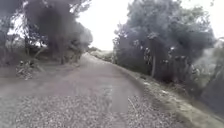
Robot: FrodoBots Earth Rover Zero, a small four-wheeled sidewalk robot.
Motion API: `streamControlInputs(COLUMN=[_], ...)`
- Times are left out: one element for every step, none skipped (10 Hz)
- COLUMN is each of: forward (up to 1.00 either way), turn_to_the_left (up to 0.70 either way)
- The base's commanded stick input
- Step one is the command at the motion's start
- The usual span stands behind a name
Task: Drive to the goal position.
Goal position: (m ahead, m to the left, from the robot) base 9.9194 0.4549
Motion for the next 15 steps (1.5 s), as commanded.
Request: streamControlInputs(forward=[0.70,0.70,0.70,0.70,0.70,0.70,0.70,0.70,0.70,0.70,0.70,0.70,0.70,0.70,0.70], turn_to_the_left=[0.00,0.11,0.32,0.35,0.29,0.13,0.04,0.00,0.00,0.00,0.00,0.00,0.00,0.00,0.00])
